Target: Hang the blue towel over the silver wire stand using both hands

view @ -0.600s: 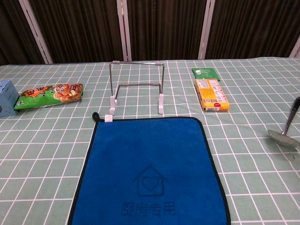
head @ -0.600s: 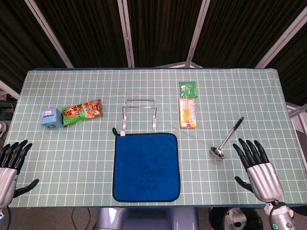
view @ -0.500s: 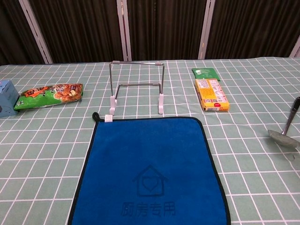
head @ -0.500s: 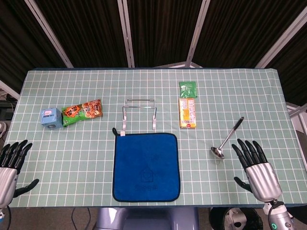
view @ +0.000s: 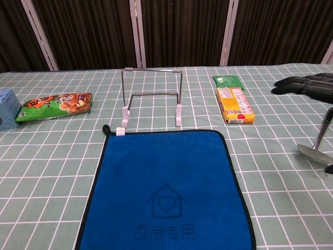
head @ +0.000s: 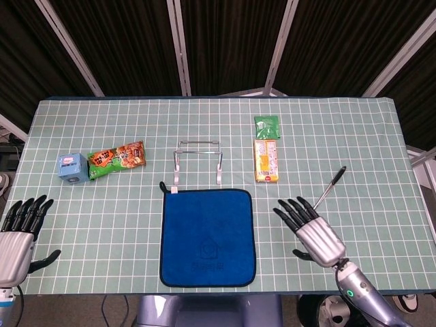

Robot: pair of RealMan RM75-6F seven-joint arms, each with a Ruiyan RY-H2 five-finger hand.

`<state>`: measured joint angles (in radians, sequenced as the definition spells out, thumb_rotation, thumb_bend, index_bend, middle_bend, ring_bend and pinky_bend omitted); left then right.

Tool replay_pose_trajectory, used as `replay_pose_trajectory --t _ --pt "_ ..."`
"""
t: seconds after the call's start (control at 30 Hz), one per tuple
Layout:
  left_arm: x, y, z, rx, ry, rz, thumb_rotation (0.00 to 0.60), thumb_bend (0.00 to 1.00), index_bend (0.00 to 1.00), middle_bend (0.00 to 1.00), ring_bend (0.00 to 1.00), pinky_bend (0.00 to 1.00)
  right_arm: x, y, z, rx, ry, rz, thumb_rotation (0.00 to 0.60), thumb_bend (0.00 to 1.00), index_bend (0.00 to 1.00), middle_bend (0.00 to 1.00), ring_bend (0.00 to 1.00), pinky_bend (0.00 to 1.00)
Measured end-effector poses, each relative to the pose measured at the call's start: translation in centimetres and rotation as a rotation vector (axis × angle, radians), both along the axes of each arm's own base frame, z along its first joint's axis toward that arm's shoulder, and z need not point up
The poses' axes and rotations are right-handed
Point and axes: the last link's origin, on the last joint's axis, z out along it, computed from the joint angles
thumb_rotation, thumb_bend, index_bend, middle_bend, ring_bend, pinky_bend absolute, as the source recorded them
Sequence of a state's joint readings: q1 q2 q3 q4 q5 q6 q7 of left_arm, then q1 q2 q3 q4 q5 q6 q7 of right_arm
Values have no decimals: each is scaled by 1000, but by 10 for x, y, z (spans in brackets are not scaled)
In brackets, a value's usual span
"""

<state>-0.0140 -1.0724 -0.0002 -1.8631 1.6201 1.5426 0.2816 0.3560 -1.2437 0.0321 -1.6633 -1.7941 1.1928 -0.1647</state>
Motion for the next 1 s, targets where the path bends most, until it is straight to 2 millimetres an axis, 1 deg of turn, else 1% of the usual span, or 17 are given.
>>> replay_pose_trajectory --t 0.13,0.23,0.37,0.53,0.73,0.83,1.0 --pt "-4 7 -4 -3 12 26 600 0 0 0 0 0 20 -22 -30 91 -7 94 600 0 0 0 0 0" --pt "-7 11 -8 -8 24 44 600 0 0 0 0 0 28 -33 -48 123 1 142 600 0 0 0 0 0" --pt "-9 14 -15 -27 41 59 600 0 0 0 0 0 32 -45 -68 142 36 205 600 0 0 0 0 0" --pt "-8 15 -21 -37 54 63 600 0 0 0 0 0 31 -58 -92 177 94 274 600 0 0 0 0 0" --pt "-7 20 -26 -45 57 70 600 0 0 0 0 0 37 -68 -110 185 127 337 600 0 0 0 0 0" --pt "-7 21 -28 -49 61 69 600 0 0 0 0 0 39 -73 -114 181 133 341 600 0 0 0 0 0" --pt "-7 22 -30 -53 63 70 600 0 0 0 0 0 36 -77 -119 181 156 334 600 0 0 0 0 0"
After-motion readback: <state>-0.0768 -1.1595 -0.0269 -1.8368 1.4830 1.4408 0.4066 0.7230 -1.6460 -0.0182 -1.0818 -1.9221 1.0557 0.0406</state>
